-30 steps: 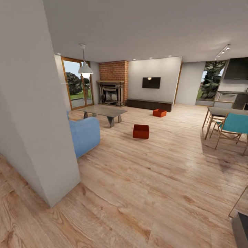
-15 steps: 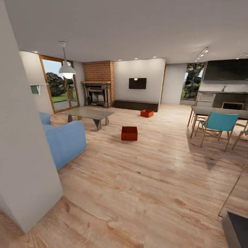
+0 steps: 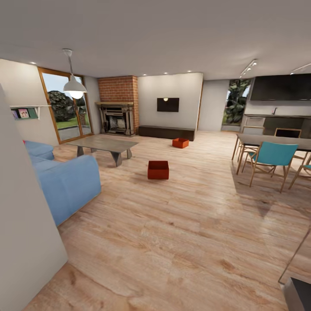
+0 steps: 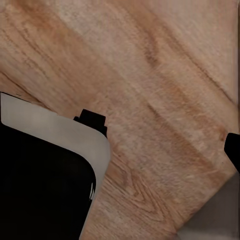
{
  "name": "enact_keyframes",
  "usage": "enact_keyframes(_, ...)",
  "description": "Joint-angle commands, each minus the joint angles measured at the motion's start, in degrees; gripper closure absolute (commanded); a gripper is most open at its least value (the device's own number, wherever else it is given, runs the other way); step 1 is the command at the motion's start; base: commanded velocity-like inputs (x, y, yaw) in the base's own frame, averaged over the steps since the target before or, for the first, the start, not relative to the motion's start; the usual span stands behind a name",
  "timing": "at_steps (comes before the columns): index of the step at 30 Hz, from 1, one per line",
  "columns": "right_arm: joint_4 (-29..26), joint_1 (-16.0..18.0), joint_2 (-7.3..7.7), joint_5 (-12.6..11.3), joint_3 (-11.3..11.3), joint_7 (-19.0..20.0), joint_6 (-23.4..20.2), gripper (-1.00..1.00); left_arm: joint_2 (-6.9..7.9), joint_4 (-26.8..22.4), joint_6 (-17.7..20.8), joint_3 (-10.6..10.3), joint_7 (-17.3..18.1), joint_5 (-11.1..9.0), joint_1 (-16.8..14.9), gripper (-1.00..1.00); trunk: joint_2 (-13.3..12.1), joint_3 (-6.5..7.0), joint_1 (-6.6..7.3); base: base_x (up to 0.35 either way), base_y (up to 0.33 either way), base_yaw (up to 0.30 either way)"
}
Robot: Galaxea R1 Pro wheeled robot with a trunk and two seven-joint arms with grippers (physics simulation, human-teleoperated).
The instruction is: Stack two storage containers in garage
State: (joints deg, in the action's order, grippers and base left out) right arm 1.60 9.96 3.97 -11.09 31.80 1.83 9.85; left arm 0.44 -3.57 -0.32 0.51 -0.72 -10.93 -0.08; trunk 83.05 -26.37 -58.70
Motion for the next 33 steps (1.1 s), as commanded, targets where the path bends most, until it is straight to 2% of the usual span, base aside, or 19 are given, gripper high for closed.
enact_keyframes(1,0.2,0.1,-0.02,-0.6,0.5,0.2,0.3,-1.0,-0.01,0.0,0.0,0.0,-0.1,-0.3,0.0,-1.0,0.0,-0.05,-0.03,0.321,0.0,-0.001)
enact_keyframes(27,0.2,0.1,-0.06,-0.6,0.4,0.2,0.3,-1.0,-0.01,0.0,0.0,0.0,-0.1,-0.3,0.0,-1.0,0.0,-0.05,-0.03,0.321,0.0,-0.001)
enact_keyframes(33,0.2,0.1,-0.03,-0.6,0.4,0.2,0.3,-1.0,-0.01,0.0,0.0,0.0,-0.1,-0.3,0.0,-1.0,0.0,-0.05,-0.03,0.322,0.0,-0.162)
